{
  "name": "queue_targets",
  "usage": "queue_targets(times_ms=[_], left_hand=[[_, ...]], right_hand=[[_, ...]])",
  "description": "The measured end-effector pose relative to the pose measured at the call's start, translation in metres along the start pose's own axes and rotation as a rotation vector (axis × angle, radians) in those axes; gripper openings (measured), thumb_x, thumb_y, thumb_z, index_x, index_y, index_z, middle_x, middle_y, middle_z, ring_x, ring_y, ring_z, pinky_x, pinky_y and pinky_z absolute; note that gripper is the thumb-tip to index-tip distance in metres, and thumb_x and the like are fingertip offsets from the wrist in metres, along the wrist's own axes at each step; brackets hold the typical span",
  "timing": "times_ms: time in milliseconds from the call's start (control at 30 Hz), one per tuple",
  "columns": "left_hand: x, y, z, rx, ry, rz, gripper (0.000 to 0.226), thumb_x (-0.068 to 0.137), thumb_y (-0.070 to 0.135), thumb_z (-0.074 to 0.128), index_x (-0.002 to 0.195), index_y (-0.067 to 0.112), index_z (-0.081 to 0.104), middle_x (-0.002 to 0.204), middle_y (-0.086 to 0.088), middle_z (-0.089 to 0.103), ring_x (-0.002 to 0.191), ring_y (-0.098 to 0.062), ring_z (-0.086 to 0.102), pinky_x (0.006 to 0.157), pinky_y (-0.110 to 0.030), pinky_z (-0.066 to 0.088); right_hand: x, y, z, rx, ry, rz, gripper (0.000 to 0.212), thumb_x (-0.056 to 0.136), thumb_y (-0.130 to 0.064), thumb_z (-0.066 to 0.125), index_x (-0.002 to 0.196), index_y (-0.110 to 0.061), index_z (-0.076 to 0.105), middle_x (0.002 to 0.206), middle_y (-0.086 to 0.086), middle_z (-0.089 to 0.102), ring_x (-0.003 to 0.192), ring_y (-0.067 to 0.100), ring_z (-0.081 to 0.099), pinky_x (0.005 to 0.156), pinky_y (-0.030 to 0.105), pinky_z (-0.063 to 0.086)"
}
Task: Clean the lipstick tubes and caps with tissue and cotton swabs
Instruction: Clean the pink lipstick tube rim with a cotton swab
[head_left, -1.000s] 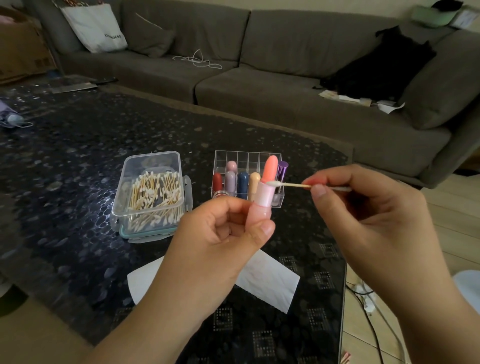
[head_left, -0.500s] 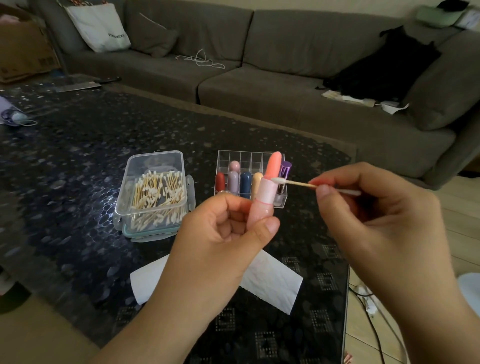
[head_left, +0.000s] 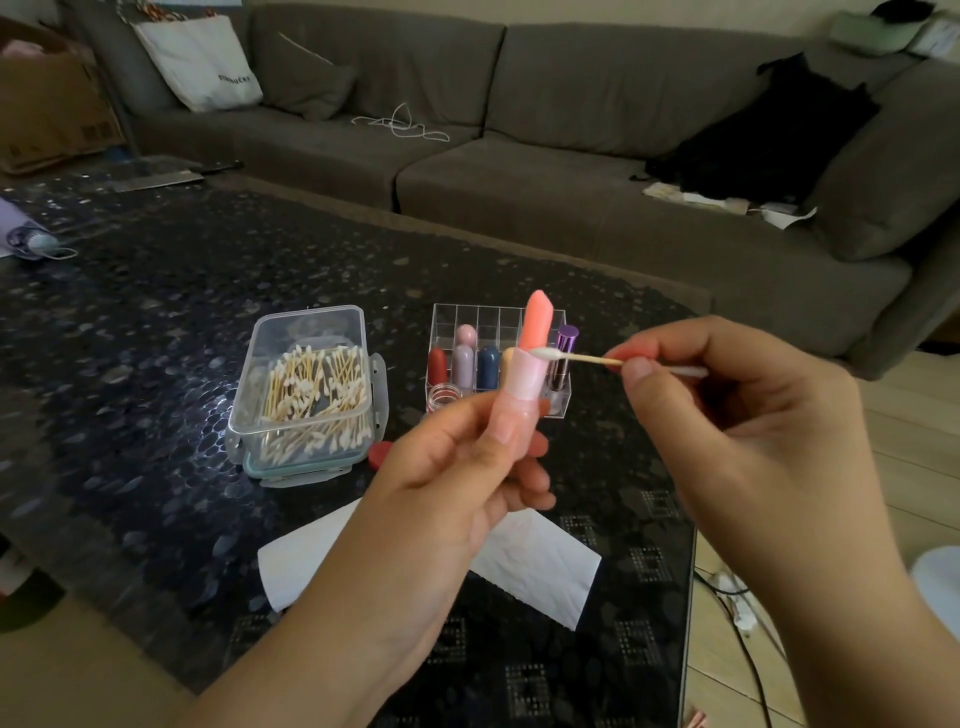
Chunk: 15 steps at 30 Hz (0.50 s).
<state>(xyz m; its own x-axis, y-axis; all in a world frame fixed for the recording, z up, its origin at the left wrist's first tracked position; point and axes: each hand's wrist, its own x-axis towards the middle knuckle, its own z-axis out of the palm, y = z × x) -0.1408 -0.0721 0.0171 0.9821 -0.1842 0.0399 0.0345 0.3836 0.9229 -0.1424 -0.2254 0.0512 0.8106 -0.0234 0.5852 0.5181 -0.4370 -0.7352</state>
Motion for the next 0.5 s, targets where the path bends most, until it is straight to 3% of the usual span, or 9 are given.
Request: queue_targets(times_ms=[100, 167, 367, 500], left_hand=[[0.0006, -0.0041, 0.0012, -0.094, -0.018, -0.023, 0.033, 0.077, 0.026, 0.055, 0.099, 0.007, 0.071, 0.096, -0.027, 0.062, 0.067, -0.016, 0.058, 0.066, -0.026, 0.052], [0.0014, -0.0058, 0.0011, -0.149, -0.045, -0.038, 0.033, 0.079, 0.025, 0.053, 0.098, 0.004, 0.071, 0.087, -0.019, 0.06, 0.065, -0.017, 0.057, 0.065, -0.027, 0.052], [0.0003, -0.007, 0.0014, -0.222, -0.089, -0.07, 0.035, 0.081, 0.024, 0.05, 0.099, -0.001, 0.068, 0.08, -0.01, 0.058, 0.066, -0.018, 0.057, 0.065, -0.03, 0.052], [0.0021, -0.0066, 0.0006, -0.283, -0.103, -0.099, 0.035, 0.081, 0.022, 0.052, 0.1, -0.002, 0.068, 0.08, -0.013, 0.056, 0.066, -0.02, 0.057, 0.065, -0.031, 0.052]], right_hand=[[0.0012, 0.0002, -0.0008, -0.031, 0.015, -0.002, 0.015, 0.083, -0.018, 0.059, 0.076, -0.029, 0.067, 0.063, 0.007, 0.055, 0.053, 0.018, 0.048, 0.044, 0.011, 0.034], [0.0018, 0.0004, -0.0021, -0.046, 0.025, -0.001, 0.015, 0.082, -0.017, 0.059, 0.076, -0.028, 0.067, 0.066, 0.007, 0.057, 0.059, 0.021, 0.051, 0.045, 0.014, 0.036], [0.0017, 0.0013, -0.0018, -0.012, 0.004, 0.003, 0.016, 0.083, -0.018, 0.059, 0.075, -0.029, 0.067, 0.059, 0.005, 0.053, 0.045, 0.007, 0.043, 0.044, 0.008, 0.031], [0.0022, 0.0021, -0.0025, -0.025, 0.002, -0.004, 0.017, 0.083, -0.018, 0.059, 0.075, -0.03, 0.067, 0.06, 0.003, 0.055, 0.048, 0.009, 0.045, 0.045, 0.008, 0.032]])
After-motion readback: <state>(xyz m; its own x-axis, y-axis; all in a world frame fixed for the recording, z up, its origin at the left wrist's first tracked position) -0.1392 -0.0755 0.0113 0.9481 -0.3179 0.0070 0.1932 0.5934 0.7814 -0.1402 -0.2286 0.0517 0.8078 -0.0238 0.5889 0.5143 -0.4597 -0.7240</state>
